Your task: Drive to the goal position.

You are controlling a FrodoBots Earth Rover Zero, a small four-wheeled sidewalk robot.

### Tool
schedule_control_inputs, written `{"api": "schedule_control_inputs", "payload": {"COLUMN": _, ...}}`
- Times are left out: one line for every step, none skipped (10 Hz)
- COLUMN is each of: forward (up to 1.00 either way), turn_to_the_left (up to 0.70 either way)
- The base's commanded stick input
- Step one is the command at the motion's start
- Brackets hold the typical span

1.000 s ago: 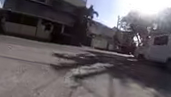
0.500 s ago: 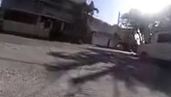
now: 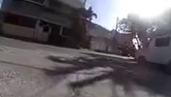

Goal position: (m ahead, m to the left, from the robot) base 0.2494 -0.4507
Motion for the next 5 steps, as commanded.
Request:
{"api": "schedule_control_inputs", "payload": {"forward": 0.62, "turn_to_the_left": -0.09}}
{"api": "schedule_control_inputs", "payload": {"forward": 0.62, "turn_to_the_left": -0.06}}
{"api": "schedule_control_inputs", "payload": {"forward": 0.62, "turn_to_the_left": -0.02}}
{"api": "schedule_control_inputs", "payload": {"forward": 0.62, "turn_to_the_left": -0.02}}
{"api": "schedule_control_inputs", "payload": {"forward": 0.62, "turn_to_the_left": -0.02}}
